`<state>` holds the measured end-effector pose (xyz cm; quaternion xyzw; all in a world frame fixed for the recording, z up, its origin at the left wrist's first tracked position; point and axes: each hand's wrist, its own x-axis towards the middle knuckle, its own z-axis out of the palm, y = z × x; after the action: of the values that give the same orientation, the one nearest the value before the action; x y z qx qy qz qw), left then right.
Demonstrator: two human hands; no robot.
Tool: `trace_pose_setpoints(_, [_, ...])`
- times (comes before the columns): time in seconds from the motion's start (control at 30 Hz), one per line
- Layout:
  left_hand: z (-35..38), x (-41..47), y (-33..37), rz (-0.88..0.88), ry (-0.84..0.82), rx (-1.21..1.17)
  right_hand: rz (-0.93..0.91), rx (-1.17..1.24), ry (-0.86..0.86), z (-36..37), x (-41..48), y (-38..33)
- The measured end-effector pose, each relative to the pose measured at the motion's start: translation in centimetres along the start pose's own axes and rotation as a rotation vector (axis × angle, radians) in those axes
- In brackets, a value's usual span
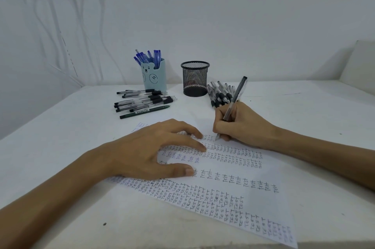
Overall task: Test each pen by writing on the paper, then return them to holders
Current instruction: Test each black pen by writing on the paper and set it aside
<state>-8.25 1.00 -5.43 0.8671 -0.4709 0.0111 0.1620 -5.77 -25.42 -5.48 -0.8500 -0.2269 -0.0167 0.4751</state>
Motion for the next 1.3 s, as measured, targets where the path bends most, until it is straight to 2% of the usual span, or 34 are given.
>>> trace_pose_setpoints(1.17, [0.03,-0.05,-0.14,0.001,0.008,-0.009,0.053,-0.106,0.072,0.24,-0.22,-0.61])
trace_pose_setpoints(1.23, [0.06,-0.02,-0.27,-0.003,0.008,-0.013,0.115,0.017,0.120,0.16,-0.04,-0.55])
trace_pose_setpoints(1.3, [0.12,0.00,-0.61,-0.014,0.043,-0.007,0.228,0.284,0.170,-0.16,0.24,-0.49])
